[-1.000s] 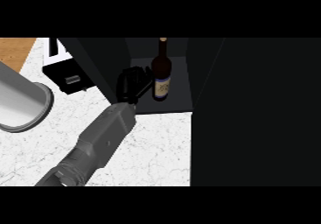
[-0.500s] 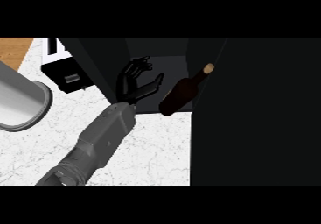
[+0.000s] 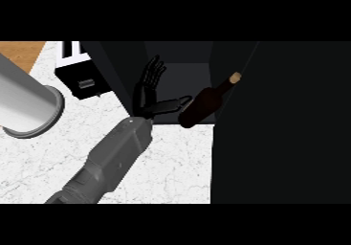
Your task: Pick up the wine, place it into the cabinet and close the cabinet
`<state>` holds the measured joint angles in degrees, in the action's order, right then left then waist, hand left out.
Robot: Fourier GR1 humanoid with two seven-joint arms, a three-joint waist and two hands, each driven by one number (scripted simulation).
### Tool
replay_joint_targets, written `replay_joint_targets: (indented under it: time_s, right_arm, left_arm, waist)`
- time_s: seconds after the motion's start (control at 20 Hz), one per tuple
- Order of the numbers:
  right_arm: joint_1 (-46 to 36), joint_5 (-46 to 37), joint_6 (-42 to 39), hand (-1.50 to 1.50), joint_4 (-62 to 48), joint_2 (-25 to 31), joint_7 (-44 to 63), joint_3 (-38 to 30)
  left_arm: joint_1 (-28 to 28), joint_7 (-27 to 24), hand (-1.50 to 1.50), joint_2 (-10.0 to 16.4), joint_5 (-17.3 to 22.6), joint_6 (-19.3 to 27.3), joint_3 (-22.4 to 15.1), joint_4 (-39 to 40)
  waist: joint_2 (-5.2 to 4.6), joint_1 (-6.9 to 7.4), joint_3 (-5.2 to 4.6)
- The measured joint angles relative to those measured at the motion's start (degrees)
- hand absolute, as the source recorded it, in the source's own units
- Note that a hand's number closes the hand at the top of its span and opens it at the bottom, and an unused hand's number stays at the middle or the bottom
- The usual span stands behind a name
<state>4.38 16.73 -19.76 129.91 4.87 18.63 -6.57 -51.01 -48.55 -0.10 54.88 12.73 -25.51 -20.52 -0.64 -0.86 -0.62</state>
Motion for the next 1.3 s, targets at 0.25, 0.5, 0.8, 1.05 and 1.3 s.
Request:
replay_joint_targets:
  time_s: [0.25, 0.5, 0.8, 1.05, 1.3]
  right_arm:
    - [-0.2, -0.1, 0.6, -1.5, 0.3, -0.1, 0.8, 0.1]
    - [0.8, -0.7, 1.0, -1.5, 1.7, -0.7, 1.5, 0.9]
    - [-0.2, -1.6, 2.4, -1.5, 3.0, -1.3, 3.2, 2.3]
    - [-3.0, -0.9, 2.7, -1.5, 1.8, -0.3, 4.1, 1.5]
    - [-3.4, -1.0, 1.7, 1.5, 2.2, 0.6, 4.8, 2.2]
  left_arm:
    - [5.5, 1.9, -1.5, 0.8, -2.5, 3.2, -2.9, -9.9]
    - [13.5, 7.3, -1.5, 5.2, -5.3, 6.2, -7.5, -26.1]
    - [23.7, 15.0, -1.5, 13.4, -8.0, 11.6, -12.1, -49.8]
    - [31.6, 20.5, -1.5, 19.0, -11.0, 17.6, -13.9, -68.0]
    - [39.1, 24.1, -1.5, 22.7, -14.4, 21.4, -14.8, -81.7]
  waist:
    - [0.72, 1.47, 0.32]
    - [1.19, 2.26, 0.54]
    - [1.28, 2.54, 0.64]
    - [1.05, 2.02, 0.65]
    - [0.9, 1.55, 0.65]
